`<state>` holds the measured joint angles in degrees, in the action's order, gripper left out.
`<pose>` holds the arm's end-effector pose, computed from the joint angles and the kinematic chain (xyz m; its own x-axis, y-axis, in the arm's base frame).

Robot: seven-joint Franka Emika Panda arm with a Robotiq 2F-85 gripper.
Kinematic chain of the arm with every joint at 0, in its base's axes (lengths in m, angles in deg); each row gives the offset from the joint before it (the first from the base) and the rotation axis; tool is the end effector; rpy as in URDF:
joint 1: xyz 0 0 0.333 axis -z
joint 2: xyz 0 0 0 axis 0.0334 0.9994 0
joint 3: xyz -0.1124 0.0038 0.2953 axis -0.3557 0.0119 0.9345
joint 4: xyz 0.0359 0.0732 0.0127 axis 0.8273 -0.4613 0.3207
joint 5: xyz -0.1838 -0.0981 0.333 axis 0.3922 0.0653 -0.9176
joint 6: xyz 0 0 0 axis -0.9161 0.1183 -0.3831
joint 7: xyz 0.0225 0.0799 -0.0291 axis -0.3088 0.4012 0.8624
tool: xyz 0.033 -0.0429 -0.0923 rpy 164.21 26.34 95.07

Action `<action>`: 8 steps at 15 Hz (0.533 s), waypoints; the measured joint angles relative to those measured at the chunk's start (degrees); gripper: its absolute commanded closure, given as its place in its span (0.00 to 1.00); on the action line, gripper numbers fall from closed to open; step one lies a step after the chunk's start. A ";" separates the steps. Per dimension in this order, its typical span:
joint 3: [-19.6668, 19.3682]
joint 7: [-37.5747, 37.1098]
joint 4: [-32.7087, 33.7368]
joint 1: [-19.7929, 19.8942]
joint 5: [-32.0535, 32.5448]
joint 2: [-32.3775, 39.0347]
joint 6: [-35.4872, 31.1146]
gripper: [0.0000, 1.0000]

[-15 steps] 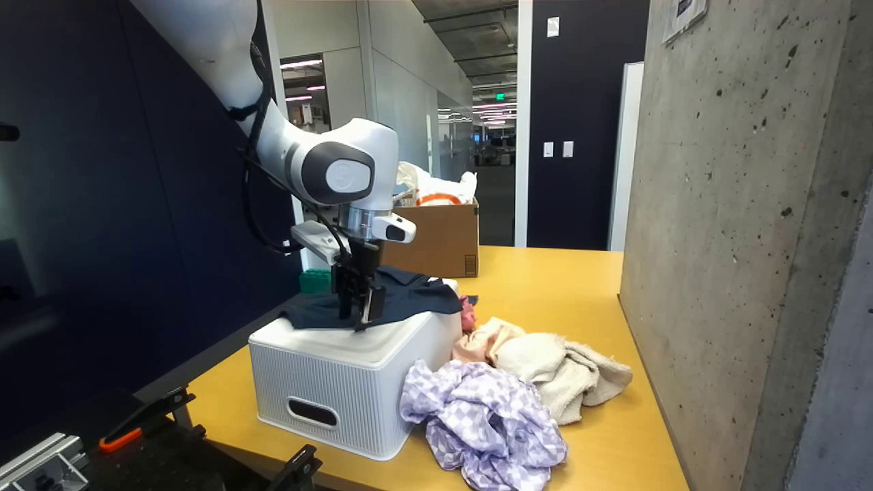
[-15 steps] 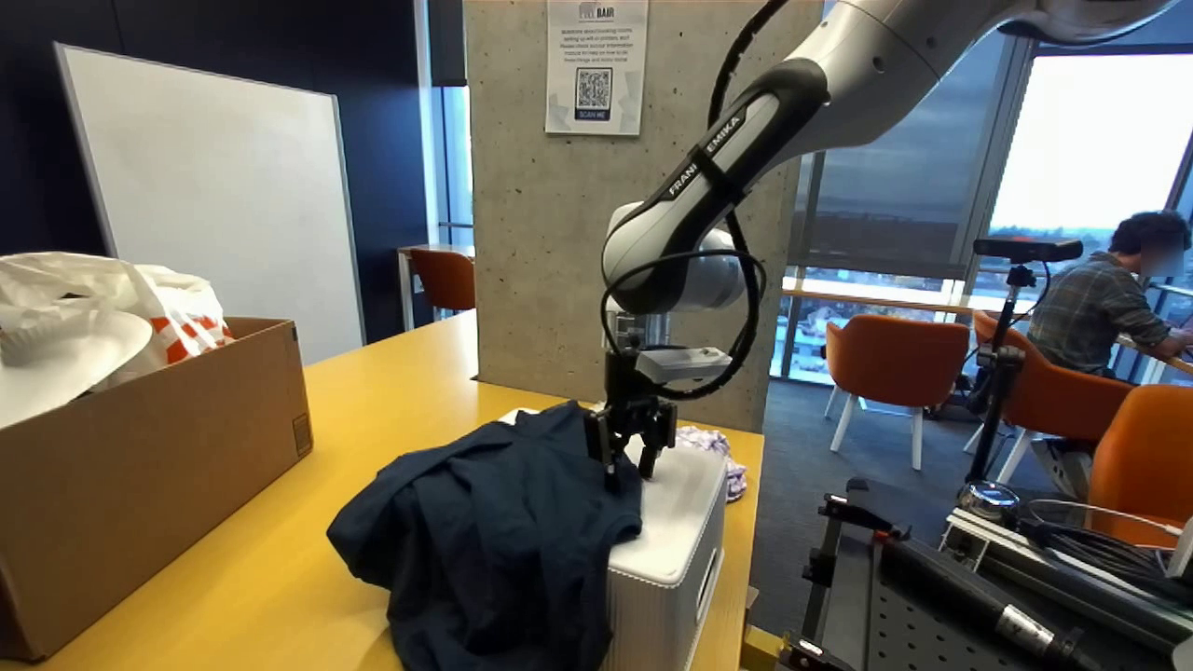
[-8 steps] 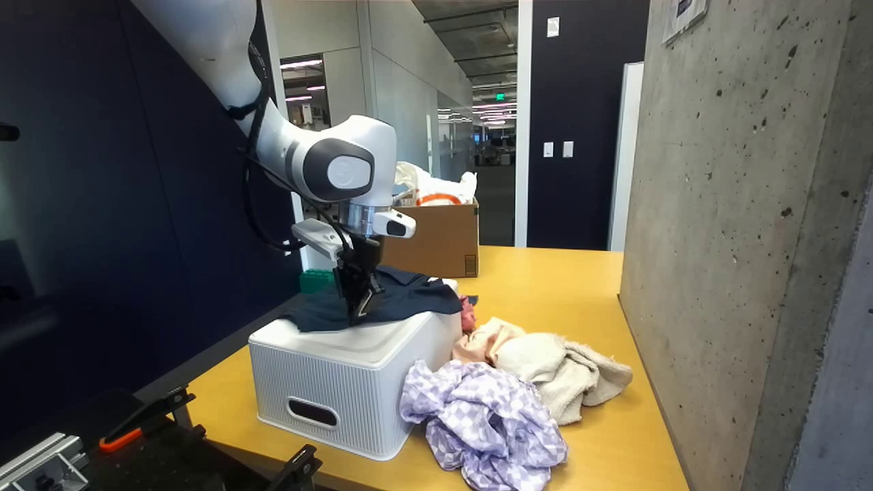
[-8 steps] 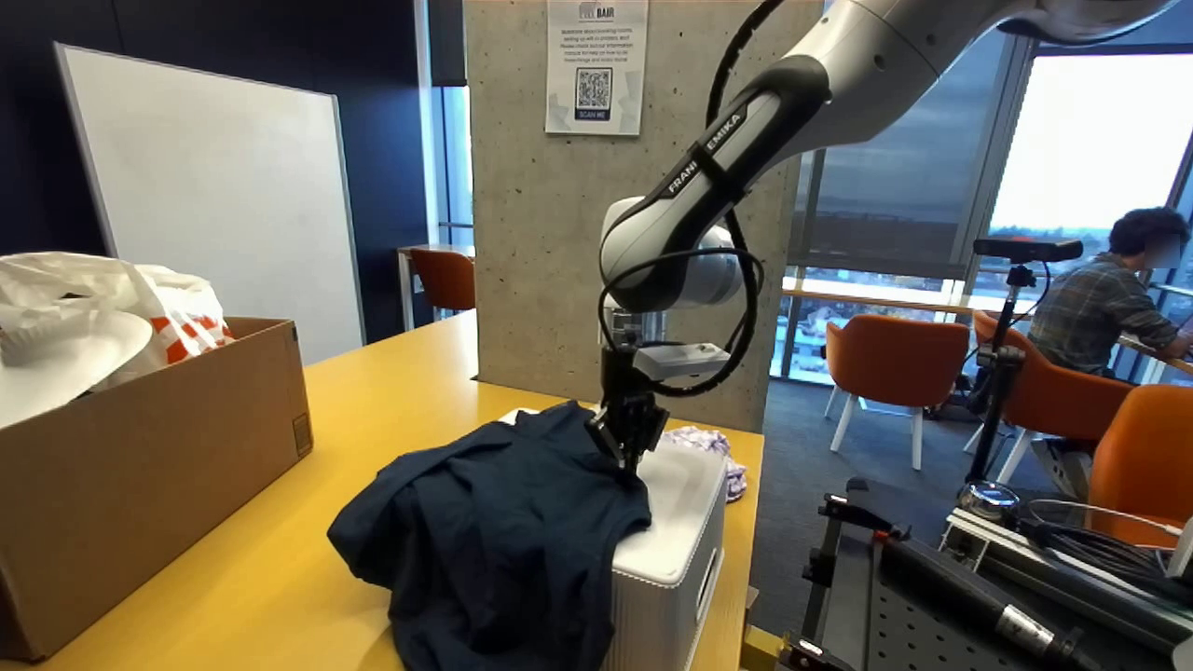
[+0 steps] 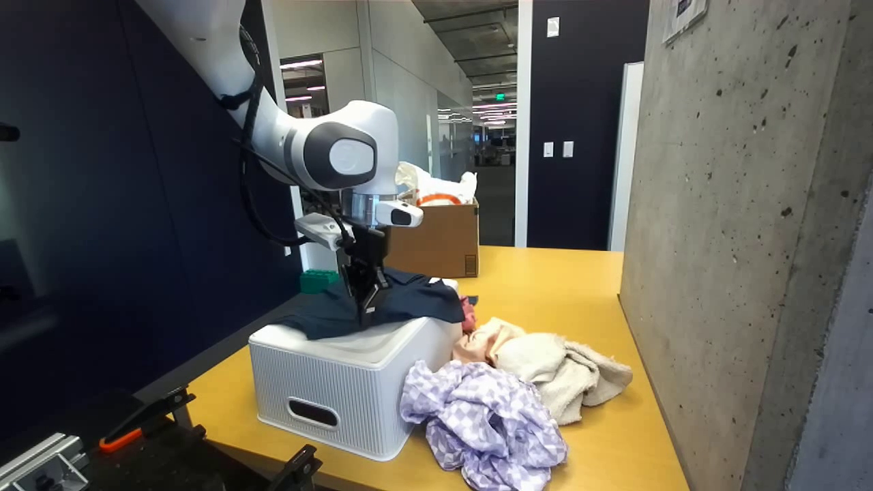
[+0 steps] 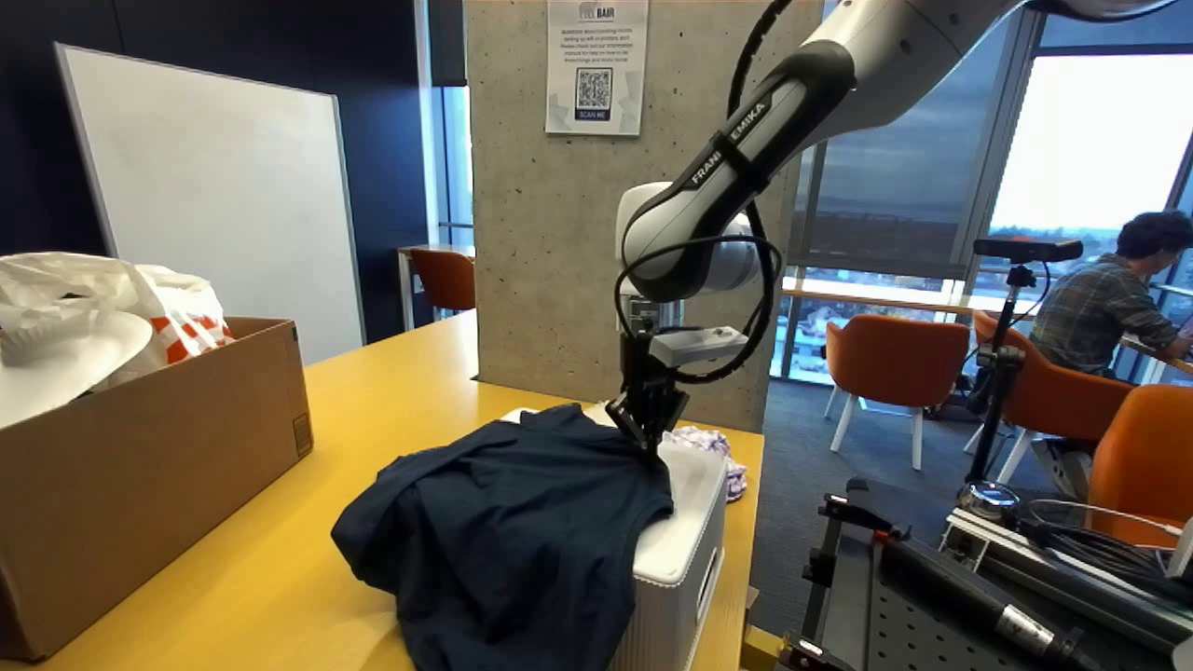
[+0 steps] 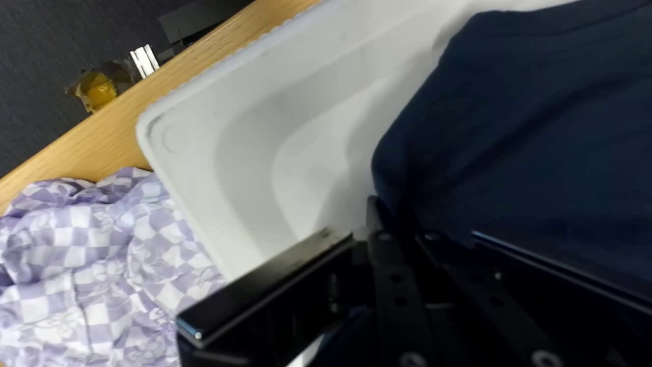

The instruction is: Straighten the t-shirt over the basket

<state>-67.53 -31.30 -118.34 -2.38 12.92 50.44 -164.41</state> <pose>0.6007 -0.0269 0.1950 0.9380 -0.3267 -0.1159 -0.3324 -0.9426 -0.0332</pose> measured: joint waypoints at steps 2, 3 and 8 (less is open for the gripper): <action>-1.30 -1.22 -1.74 0.00 1.21 -1.92 0.00 0.99; -1.93 -1.90 -2.61 0.00 1.95 -2.88 0.00 0.99; -5.43 -4.59 -6.26 0.40 5.12 -6.43 0.00 0.99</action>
<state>-72.96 -35.89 -124.60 -1.98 18.04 44.02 -164.41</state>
